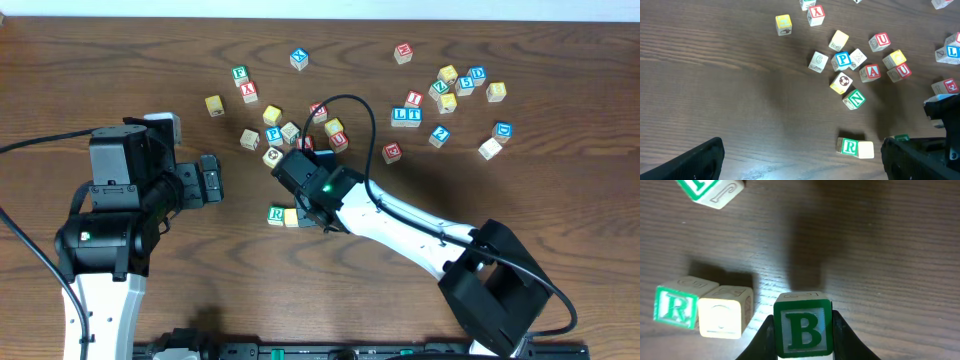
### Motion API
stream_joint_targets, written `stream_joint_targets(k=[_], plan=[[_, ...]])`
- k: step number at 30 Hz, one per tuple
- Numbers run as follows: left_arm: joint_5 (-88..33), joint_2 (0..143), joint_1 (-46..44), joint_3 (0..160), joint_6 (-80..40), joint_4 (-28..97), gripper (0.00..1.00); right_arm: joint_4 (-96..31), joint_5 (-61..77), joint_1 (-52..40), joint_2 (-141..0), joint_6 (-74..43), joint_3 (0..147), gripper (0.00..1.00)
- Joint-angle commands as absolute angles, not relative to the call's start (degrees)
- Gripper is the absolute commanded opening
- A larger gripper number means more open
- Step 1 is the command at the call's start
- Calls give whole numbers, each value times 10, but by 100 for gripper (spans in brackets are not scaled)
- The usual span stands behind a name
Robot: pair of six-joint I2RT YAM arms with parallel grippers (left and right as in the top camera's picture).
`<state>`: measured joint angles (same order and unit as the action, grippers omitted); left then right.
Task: Spell out ROBOT
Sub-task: 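Lift and carry the B block with the right gripper toward the O, then lower the B block to the right of the O block and adjust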
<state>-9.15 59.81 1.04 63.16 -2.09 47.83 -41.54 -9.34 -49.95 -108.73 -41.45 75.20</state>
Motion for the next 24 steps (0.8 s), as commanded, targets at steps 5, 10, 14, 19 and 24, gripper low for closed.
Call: stream_joint_targets(k=[5,10,14,19,24], plan=[[-99,599,13,644,-17,480,99,-373,-100,-500,-1089,-433,704,4],[-99,599,13,644,-17,480,98,-366,-99,-502,-1089,-433,697,4],[-99,599,13,644,-17,480,99,-363,-99,-512,-1089,-433,697,4],[-99,599,13,644,-17,480,99,-346,-100,-532,-1089,-433,697,4],[-99,599,13,644,-17,480,99,-340,-112,-540,-1089,-438,697,4]])
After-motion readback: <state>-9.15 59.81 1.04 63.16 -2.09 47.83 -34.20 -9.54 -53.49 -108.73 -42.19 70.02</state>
